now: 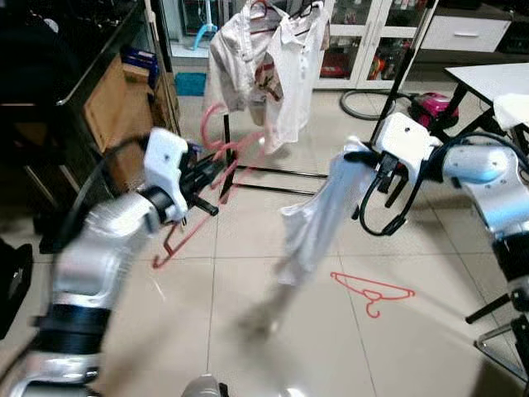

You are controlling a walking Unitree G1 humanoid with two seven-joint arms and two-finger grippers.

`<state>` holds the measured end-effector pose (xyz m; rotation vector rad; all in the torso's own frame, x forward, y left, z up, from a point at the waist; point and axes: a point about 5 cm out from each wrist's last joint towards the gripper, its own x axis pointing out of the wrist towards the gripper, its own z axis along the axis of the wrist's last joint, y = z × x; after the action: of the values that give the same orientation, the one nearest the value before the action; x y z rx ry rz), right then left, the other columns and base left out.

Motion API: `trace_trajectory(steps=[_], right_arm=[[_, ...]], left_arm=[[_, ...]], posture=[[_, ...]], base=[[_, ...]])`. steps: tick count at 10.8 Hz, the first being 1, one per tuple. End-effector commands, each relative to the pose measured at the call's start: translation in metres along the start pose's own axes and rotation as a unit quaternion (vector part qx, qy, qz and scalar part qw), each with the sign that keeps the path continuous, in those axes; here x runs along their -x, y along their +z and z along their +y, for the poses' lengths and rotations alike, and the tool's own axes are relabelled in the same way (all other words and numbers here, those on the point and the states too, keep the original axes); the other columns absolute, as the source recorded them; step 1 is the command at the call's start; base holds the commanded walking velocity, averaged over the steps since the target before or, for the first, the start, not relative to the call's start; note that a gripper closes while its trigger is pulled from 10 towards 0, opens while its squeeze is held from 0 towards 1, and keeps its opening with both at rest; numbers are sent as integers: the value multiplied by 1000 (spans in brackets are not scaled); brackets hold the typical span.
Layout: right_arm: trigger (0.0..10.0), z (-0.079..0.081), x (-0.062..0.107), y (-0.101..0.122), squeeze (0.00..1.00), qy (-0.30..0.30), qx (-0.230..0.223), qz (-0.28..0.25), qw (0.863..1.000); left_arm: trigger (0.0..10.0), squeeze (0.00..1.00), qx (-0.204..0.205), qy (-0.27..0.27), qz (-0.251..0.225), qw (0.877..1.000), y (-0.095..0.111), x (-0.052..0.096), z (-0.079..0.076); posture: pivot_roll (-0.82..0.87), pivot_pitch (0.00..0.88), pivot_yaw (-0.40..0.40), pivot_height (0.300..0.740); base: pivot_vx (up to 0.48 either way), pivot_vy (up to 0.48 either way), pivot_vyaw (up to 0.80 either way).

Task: Hang hanger

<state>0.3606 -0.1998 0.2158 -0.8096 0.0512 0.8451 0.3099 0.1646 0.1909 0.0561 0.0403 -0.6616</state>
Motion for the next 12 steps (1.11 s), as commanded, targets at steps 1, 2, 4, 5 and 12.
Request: trace_trajectory(steps=[1, 2, 4, 5, 12], right_arm=[[10000, -8, 1, 6, 0, -9, 23, -3, 1000], [10000, -8, 0, 2, 0, -9, 41, 8, 999], [10000, -10, 1, 3, 0, -1, 46, -2, 999], [10000, -11, 2, 3, 0, 2, 47, -5, 999], [10000, -32, 29, -17, 0, -17, -6, 12, 1000]], left_arm=[[10000, 0, -3, -34, -10, 999, 10, 2, -6], [10000, 0, -11, -130, -11, 991, 25, 15, -20], [10000, 0, -12, -200, 0, 980, 33, 29, -22], [10000, 0, -11, -223, 3, 975, 36, 33, -22], [10000, 0, -51, -292, 12, 955, 63, 54, -25]], posture=[[14, 0, -39, 740], [14, 0, -42, 740], [10, 0, -44, 740], [9, 0, -45, 740], [10, 0, -37, 740]], base=[[0, 0, 0], [0, 0, 0], [0, 0, 0], [0, 0, 0], [0, 0, 0]])
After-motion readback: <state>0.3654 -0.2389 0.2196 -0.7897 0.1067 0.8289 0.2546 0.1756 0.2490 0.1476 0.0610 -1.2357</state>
